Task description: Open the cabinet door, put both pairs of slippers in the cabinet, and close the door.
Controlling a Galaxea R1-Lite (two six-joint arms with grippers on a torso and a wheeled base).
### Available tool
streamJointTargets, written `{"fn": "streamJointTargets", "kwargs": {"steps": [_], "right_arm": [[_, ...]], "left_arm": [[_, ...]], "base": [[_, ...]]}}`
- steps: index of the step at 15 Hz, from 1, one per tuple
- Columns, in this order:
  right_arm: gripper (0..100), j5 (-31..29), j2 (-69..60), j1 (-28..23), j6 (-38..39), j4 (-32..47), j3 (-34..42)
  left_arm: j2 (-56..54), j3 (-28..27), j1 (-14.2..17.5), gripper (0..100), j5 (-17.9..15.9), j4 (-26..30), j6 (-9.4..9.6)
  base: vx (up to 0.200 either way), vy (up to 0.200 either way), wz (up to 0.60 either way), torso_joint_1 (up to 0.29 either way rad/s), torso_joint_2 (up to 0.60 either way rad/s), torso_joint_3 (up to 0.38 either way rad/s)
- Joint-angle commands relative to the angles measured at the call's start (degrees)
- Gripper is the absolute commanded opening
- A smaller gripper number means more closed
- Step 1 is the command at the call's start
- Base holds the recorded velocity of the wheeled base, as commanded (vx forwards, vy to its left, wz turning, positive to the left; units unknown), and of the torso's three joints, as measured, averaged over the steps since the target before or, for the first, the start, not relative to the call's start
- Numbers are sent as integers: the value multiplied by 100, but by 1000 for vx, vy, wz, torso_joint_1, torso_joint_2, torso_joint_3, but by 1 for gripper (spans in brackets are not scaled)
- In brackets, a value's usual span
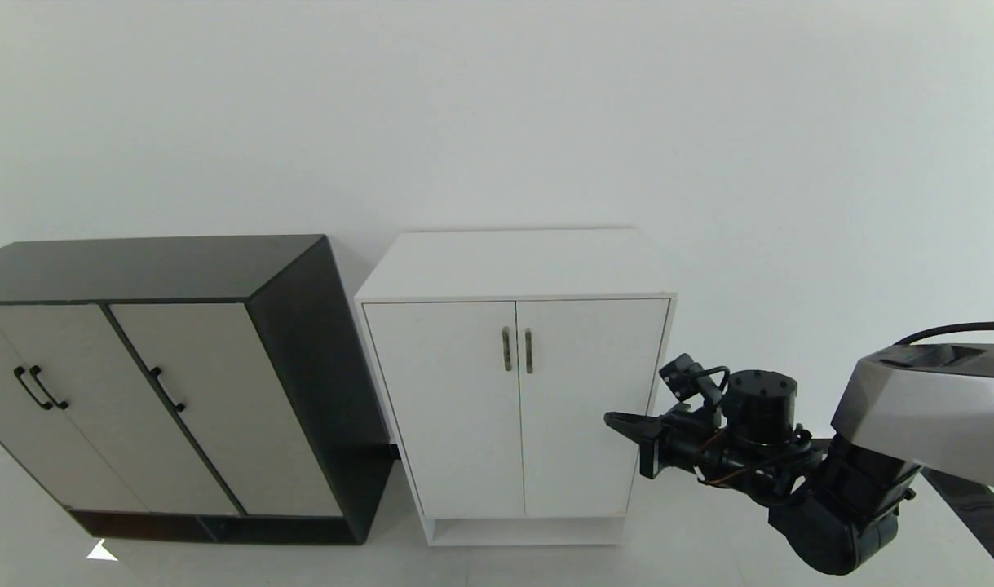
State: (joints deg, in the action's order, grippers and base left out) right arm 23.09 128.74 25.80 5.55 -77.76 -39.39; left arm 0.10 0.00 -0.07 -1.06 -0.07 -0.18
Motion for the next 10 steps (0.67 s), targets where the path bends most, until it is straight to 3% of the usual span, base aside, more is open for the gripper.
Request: {"fn": "streamJointTargets", "kwargs": {"steps": [1, 6, 10], "right_arm": [[0, 3, -51, -4, -1, -2, 28], [0, -6, -34, -4, -1, -2, -8], [0, -876, 28, 57, -1, 16, -271]], "left_arm": [[-1, 0, 7, 0, 1, -1, 1], [-1, 0, 7, 0, 1, -1, 1], [-1, 0, -1, 0, 1, -1, 1]], "base": [[0, 0, 0, 0, 0, 0], [0, 0, 0, 0, 0, 0], [200, 0, 0, -6, 4, 2]]}}
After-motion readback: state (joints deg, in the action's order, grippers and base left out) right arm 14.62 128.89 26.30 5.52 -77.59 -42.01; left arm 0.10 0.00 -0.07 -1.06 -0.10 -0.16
